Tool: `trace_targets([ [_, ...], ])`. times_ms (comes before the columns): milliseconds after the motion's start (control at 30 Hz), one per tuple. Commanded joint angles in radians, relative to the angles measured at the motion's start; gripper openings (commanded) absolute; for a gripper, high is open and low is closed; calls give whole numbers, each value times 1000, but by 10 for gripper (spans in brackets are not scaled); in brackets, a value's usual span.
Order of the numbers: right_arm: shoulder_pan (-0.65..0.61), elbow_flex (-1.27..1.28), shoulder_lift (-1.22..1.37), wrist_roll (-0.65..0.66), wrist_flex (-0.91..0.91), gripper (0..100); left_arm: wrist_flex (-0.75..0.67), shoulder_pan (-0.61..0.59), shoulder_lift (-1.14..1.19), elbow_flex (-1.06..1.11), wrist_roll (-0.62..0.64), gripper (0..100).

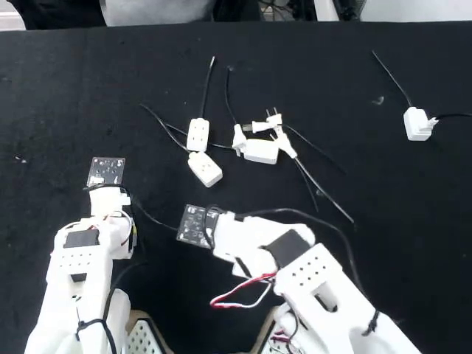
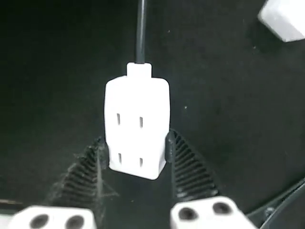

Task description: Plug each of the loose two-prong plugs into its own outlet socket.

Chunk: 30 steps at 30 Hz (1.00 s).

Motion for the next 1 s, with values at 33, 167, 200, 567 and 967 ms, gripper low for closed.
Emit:
trace_targets([
  [33, -18, -7, 65, 8, -32, 11, -6, -12, -8, -22, 8, 116],
  [167, -18, -10, 133, 52, -58, 12, -6, -12, -8, -21, 8, 116],
  [200, -18, -15, 150, 52, -63, 15, -6, -12, -8, -21, 8, 116],
  [567, -17, -119, 182, 26, 17, 275, -14, -8, -8, -15, 8, 116],
  [967, 276, -302, -145, -258, 80, 275, -6, -10, -6, -18, 6, 116],
])
